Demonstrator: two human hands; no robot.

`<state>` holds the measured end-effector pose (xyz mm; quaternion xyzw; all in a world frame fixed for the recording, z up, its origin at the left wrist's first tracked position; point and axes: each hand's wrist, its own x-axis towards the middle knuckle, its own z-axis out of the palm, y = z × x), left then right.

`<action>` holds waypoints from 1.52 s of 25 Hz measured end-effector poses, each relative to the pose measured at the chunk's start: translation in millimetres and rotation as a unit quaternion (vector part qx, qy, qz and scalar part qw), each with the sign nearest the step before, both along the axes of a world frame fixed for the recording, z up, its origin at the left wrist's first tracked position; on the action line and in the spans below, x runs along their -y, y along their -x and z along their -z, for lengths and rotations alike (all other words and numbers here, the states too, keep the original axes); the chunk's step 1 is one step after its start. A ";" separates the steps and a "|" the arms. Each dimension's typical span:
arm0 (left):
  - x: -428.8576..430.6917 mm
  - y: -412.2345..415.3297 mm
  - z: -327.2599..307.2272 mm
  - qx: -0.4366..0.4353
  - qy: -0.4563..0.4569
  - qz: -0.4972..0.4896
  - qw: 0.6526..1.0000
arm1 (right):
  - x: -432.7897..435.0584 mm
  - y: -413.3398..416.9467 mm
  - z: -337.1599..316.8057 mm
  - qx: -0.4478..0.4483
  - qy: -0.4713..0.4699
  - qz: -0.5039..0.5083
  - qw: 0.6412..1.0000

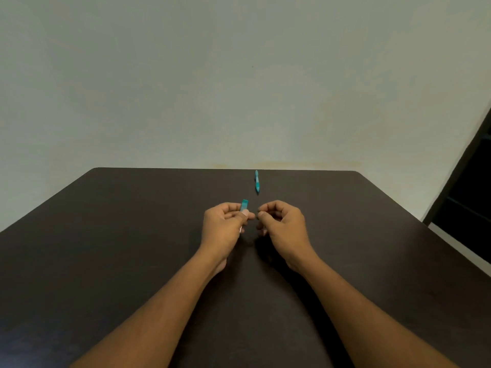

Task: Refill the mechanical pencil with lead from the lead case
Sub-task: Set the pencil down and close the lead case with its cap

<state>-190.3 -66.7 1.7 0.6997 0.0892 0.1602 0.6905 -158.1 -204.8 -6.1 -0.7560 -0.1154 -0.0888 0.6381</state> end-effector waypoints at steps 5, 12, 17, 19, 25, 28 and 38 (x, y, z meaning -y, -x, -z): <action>-16.5 -62.5 -0.9 -0.023 -0.026 -0.120 0.992 | -4.4 -54.3 -5.9 0.007 0.104 0.095 0.990; -40.5 -155.1 -0.6 -0.024 -0.175 -0.150 0.973 | -18.7 -132.5 -0.1 -0.005 0.246 0.143 0.959; -55.2 -211.1 0.7 -0.076 -0.245 -0.171 0.951 | -41.3 -168.8 0.5 0.063 0.438 0.164 0.882; -57.9 -225.6 -0.3 -0.103 -0.287 -0.174 0.936 | -46.0 -177.1 2.6 0.089 0.453 0.175 0.869; -55.4 -227.5 -2.0 -0.111 -0.329 -0.186 0.919 | -45.1 -178.7 2.2 0.084 0.448 0.182 0.871; -50.7 -215.8 -1.1 -0.101 -0.328 -0.192 0.920 | -45.3 -174.2 1.0 0.086 0.435 0.187 0.877; -46.6 -203.8 2.5 -0.089 -0.396 -0.161 0.899 | -46.2 -174.6 -0.2 0.079 0.441 0.200 0.871</action>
